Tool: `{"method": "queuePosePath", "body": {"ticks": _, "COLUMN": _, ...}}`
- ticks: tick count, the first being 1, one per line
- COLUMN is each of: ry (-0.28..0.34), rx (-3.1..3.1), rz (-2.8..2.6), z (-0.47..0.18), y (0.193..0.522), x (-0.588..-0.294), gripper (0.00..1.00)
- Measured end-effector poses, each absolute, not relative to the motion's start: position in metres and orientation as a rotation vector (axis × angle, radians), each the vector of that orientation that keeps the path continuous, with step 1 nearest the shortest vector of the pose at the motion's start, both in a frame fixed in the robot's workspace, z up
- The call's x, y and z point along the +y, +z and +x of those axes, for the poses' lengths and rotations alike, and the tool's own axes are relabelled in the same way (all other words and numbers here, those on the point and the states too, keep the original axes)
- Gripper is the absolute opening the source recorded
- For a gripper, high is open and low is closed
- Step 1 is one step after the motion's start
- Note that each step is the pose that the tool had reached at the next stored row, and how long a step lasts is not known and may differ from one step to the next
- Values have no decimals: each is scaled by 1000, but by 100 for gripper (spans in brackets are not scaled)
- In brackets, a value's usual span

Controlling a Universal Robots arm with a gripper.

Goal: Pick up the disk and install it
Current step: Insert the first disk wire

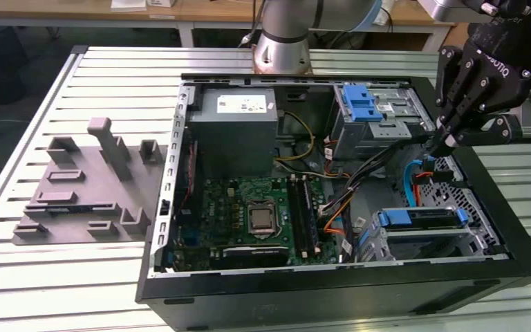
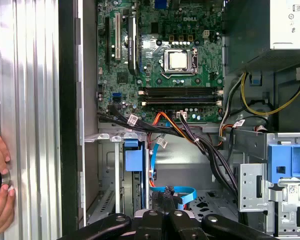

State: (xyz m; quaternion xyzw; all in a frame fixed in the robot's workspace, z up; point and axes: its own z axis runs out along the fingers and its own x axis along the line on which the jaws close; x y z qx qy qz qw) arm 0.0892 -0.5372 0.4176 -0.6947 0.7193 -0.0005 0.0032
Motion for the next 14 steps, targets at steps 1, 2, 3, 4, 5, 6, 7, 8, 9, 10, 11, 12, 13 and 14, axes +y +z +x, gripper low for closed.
{"method": "queuePosePath", "body": {"ticks": 1, "ry": -2, "rx": 2255, "rz": -2178, "z": 89, "y": 418, "x": -536, "gripper": 11}}
{"method": "queuePosePath", "body": {"ticks": 2, "ry": -2, "rx": 2255, "rz": -2178, "z": 90, "y": 417, "x": -535, "gripper": 11}}
{"method": "queuePosePath", "body": {"ticks": 3, "ry": -2, "rx": 2255, "rz": -2178, "z": 90, "y": 417, "x": -535, "gripper": 11}}
{"method": "queuePosePath", "body": {"ticks": 4, "ry": -2, "rx": 2255, "rz": -2178, "z": 90, "y": 417, "x": -534, "gripper": 11}}
{"method": "queuePosePath", "body": {"ticks": 5, "ry": -2, "rx": 2255, "rz": -2178, "z": 90, "y": 417, "x": -534, "gripper": 11}}
{"method": "queuePosePath", "body": {"ticks": 6, "ry": -2, "rx": 2255, "rz": -2178, "z": 90, "y": 417, "x": -534, "gripper": 11}}
{"method": "queuePosePath", "body": {"ticks": 7, "ry": -2, "rx": 2255, "rz": -2178, "z": 90, "y": 417, "x": -534, "gripper": 11}}
{"method": "queuePosePath", "body": {"ticks": 8, "ry": -2, "rx": 2255, "rz": -2178, "z": 90, "y": 417, "x": -534, "gripper": 11}}
{"method": "queuePosePath", "body": {"ticks": 9, "ry": -2, "rx": 2255, "rz": -2178, "z": 90, "y": 417, "x": -534, "gripper": 11}}
{"method": "queuePosePath", "body": {"ticks": 10, "ry": -2, "rx": 2255, "rz": -2178, "z": 90, "y": 417, "x": -534, "gripper": 11}}
{"method": "queuePosePath", "body": {"ticks": 11, "ry": -2, "rx": 2255, "rz": -2178, "z": 90, "y": 417, "x": -534, "gripper": 11}}
{"method": "queuePosePath", "body": {"ticks": 12, "ry": -2, "rx": 2255, "rz": -2178, "z": 90, "y": 417, "x": -534, "gripper": 11}}
{"method": "queuePosePath", "body": {"ticks": 13, "ry": -2, "rx": 2255, "rz": -2178, "z": 90, "y": 417, "x": -534, "gripper": 11}}
{"method": "queuePosePath", "body": {"ticks": 14, "ry": -2, "rx": 2255, "rz": -2178, "z": 90, "y": 417, "x": -534, "gripper": 11}}
